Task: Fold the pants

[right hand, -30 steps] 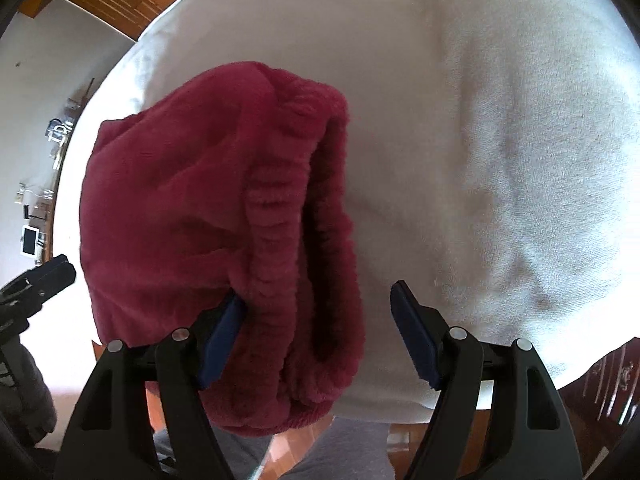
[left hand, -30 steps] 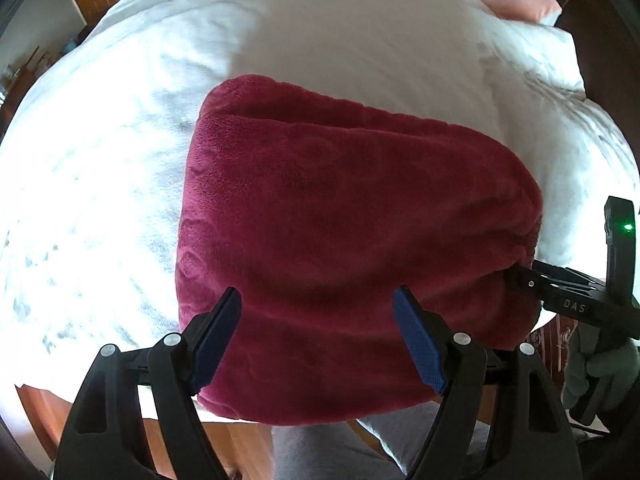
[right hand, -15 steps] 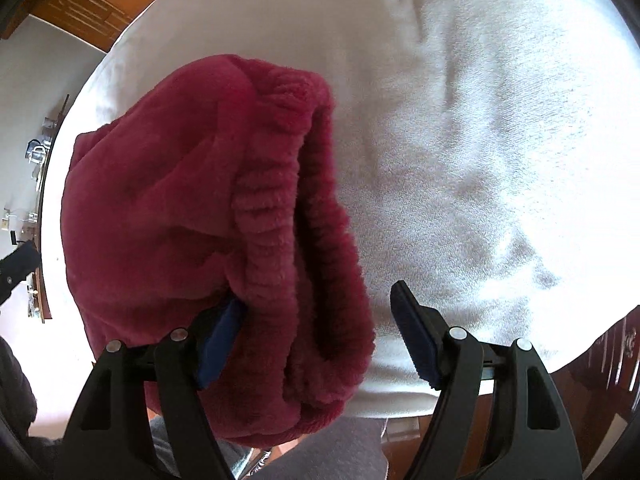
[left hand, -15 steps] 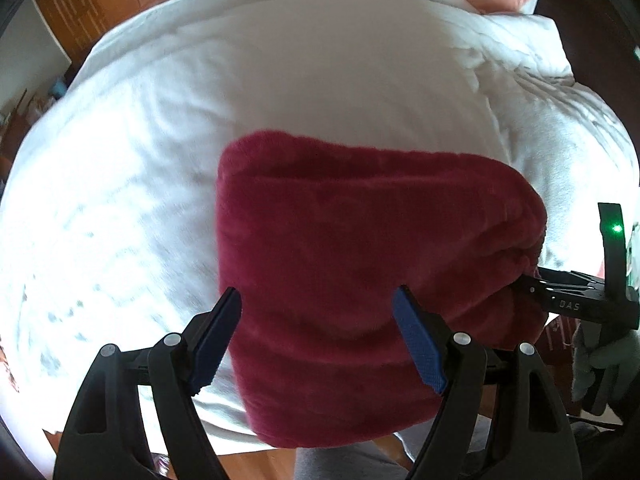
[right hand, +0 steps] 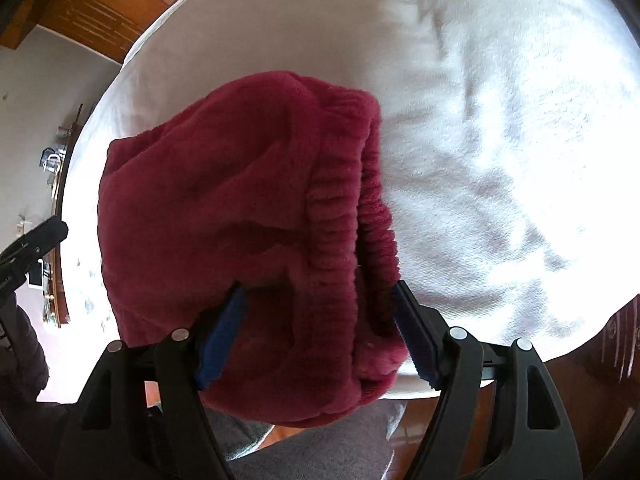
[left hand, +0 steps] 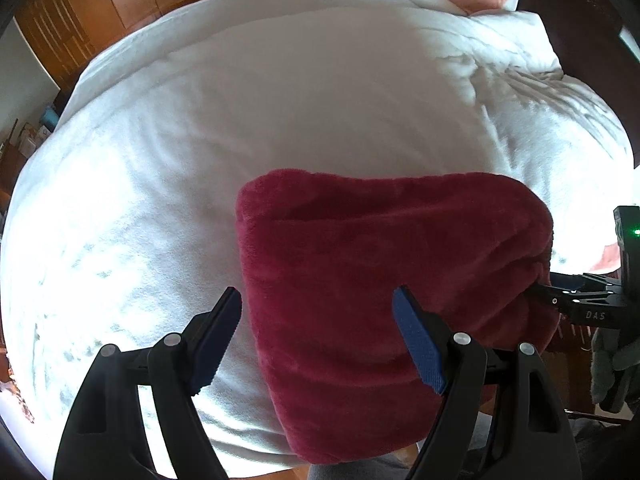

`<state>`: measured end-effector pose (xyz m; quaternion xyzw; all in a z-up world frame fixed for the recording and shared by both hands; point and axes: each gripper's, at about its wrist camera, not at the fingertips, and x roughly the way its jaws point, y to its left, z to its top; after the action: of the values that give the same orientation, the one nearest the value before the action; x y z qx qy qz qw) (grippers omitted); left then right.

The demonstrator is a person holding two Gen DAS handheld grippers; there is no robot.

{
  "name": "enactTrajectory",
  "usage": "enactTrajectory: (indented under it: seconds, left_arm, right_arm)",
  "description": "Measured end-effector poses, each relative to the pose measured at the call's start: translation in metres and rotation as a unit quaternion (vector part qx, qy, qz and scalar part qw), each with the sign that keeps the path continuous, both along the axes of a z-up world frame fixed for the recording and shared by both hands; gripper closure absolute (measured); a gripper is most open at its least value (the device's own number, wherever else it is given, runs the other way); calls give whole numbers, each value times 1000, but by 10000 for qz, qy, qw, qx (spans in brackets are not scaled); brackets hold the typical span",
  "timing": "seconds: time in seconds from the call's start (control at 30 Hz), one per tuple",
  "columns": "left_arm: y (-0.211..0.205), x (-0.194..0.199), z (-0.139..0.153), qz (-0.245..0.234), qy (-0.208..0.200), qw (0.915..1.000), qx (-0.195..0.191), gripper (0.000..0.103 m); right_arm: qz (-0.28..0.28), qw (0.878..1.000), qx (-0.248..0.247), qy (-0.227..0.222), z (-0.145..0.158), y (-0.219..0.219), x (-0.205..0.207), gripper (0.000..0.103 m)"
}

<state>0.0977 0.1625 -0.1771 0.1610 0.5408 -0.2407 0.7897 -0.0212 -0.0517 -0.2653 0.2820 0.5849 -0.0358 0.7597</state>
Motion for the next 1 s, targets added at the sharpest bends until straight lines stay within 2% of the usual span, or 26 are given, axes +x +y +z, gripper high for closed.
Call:
enactTrajectory:
  seconds: [0.13, 0.27, 0.33, 0.5, 0.57, 0.67, 0.77, 0.9, 1.0]
  left_arm:
    - [4, 7, -12, -94, 152, 9998, 22, 26]
    - [14, 16, -29, -116, 579, 9979, -255, 25]
    - [25, 24, -41, -20, 863, 9953, -427, 17]
    - [55, 35, -61, 364, 1223, 9896, -669, 15]
    - [66, 36, -68, 521, 1403, 9852, -836, 15]
    - [81, 32, -79, 701, 1693, 9760, -1174, 13]
    - [82, 25, -88, 745, 1821, 9727, -1229, 11]
    - [80, 19, -96, 843, 1906, 9703, -1231, 11]
    - [84, 23, -101, 1011, 2033, 9643, -1362, 11]
  right_arm:
    - [-127, 9999, 23, 2, -5, 4, 3, 28]
    - [-270, 9996, 27, -4, -8, 7, 6, 27]
    - [-335, 9994, 23, -14, -9, 6, 5, 27]
    - [-464, 9988, 102, -89, -8, -4, 0, 27]
    - [-406, 9988, 225, -164, -10, -8, 0, 27]
    - [-145, 9988, 288, -359, -12, -9, 3, 20]
    - [142, 9985, 272, -447, -20, -10, 9, 15]
    - [235, 9965, 642, -473, -37, -15, 17, 15]
    - [227, 9929, 1042, -519, -49, -19, 22, 14]
